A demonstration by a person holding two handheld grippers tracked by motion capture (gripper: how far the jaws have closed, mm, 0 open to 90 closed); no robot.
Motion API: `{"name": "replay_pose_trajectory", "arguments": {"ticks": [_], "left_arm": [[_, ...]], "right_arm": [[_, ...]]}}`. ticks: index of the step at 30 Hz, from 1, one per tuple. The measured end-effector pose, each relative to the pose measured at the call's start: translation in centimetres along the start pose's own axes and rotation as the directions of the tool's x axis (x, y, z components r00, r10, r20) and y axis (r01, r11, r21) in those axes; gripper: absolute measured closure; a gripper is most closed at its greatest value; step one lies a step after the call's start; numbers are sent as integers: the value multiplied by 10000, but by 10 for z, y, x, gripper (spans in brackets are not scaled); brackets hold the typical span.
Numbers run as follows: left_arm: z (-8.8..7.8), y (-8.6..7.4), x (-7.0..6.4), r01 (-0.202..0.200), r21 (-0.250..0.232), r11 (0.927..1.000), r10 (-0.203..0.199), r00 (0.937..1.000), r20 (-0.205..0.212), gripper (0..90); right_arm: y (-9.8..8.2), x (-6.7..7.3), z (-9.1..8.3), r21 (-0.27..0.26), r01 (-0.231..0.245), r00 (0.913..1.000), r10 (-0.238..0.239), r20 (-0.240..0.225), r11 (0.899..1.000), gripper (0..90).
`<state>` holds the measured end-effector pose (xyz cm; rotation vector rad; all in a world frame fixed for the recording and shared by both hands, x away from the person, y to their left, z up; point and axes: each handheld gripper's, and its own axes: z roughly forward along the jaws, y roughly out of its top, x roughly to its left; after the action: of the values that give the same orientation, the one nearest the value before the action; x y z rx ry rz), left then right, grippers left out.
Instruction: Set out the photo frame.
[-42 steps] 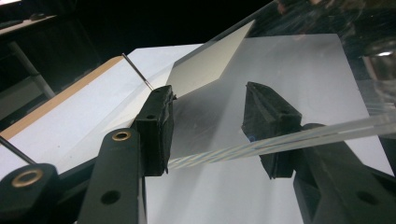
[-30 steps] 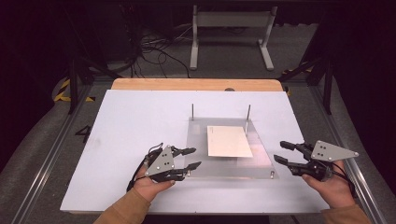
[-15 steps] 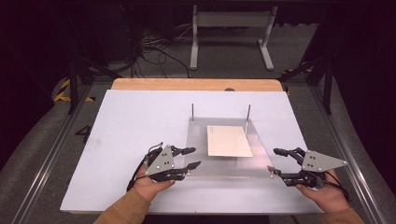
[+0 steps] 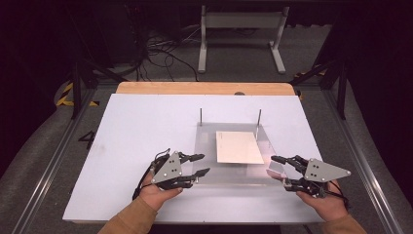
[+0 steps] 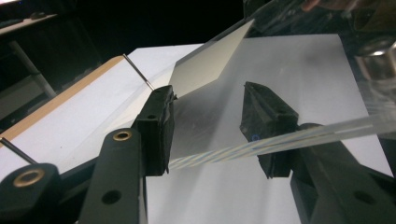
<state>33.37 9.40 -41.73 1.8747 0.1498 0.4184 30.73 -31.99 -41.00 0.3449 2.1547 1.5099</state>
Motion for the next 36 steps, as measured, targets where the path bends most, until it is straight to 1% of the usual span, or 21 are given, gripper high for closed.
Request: {"name": "replay_pose_trajectory", "arguments": {"ticks": [1, 2, 3, 4, 5, 10, 11, 13, 14, 16, 18, 20, 21, 26, 27, 29, 31, 32, 33, 35, 36], "left_arm": [[0, 1, 0, 4, -49, 10000, -4, 10000, -19, 542], [0, 1, 0, 4, -49, 10000, -4, 10000, -19, 548], [0, 1, 0, -51, -97, 9999, 50, 10000, -60, 548], [0, 1, 0, -23, -111, 9999, 22, 10000, -89, 555], [0, 2, 0, -88, -134, 9999, 87, 9999, -100, 557], [-1, 6, 1, -219, -142, 9997, 214, 9991, -366, 582], [-2, 8, 2, -285, -181, 9994, 277, 9987, -437, 585], [-2, 11, 4, -286, -334, 9990, 268, 9982, -529, 589], [-2, 14, 5, -257, -365, 9990, 236, 9981, -574, 592], [-1, 21, 9, -326, -609, 9976, 279, 9966, -769, 597], [-2, 28, 12, -364, -800, 9961, 291, 9955, -907, 605], [-2, 31, 13, -396, -874, 9954, 310, 9947, -976, 611], [-4, 36, 16, -382, -988, 9944, 276, 9939, -1069, 611], [-12, 58, 24, -688, -1349, 9885, 493, 9886, -1424, 643], [-14, 62, 25, -764, -1423, 9869, 547, 9871, -1507, 651], [-20, 73, 27, -1017, -1531, 9830, 747, 9821, -1730, 664], [-26, 82, 27, -1233, -1606, 9793, 929, 9784, -1847, 680], [-29, 85, 27, -1205, -1660, 9787, 895, 9791, -1827, 684], [-32, 88, 27, -1137, -1776, 9775, 826, 9813, -1737, 687], [-36, 91, 26, -1007, -1912, 9764, 690, 9838, -1657, 687], [-39, 92, 26, -945, -1880, 9776, 645, 9851, -1597, 687]], "right_arm": [[0, -1, -1, 19, 113, 9999, -113, 84, 9999, 551], [0, -1, -1, 19, 113, 9999, -113, 84, 9999, 551], [1, -1, -1, 46, 344, 9993, -345, 161, 9994, 569], [1, 0, -1, 34, 479, 9985, -479, 279, 9988, 583], [2, -1, -1, 35, 569, 9978, -570, 332, 9984, 586], [5, -4, -1, -50, 454, 9981, -451, 424, 9990, 586], [7, -4, -1, -96, 401, 9982, -396, 460, 9991, 586], [10, -6, -1, -178, 488, 9973, -477, 567, 9987, 586], [12, -8, -1, -286, 468, 9967, -448, 673, 9985, 587], [17, -12, -1, -421, 507, 9952, -469, 864, 9978, 588], [23, -18, -2, -648, 459, 9941, -392, 1013, 9968, 588], [26, -21, -3, -727, 496, 9932, -415, 1084, 9961, 588], [28, -22, -3, -811, 534, 9924, -439, 1152, 9953, 589], [49, -32, -4, -1371, 967, 9830, -730, 1684, 9858, 608], [54, -33, -4, -1464, 1085, 9803, -814, 1799, 9833, 613], [64, -34, -6, -1589, 1337, 9747, -1008, 1997, 9782, 628], [73, -35, -9, -1751, 1370, 9754, -1019, 1956, 9750, 640], [79, -35, -11, -1878, 1236, 9785, -882, 1862, 9744, 645], [83, -34, -12, -1964, 1102, 9811, -751, 1782, 9743, 645], [89, -32, -14, -2040, 960, 9838, -617, 1683, 9742, 645], [92, -31, -14, -2063, 877, 9853, -543, 1622, 9745, 646]]}}
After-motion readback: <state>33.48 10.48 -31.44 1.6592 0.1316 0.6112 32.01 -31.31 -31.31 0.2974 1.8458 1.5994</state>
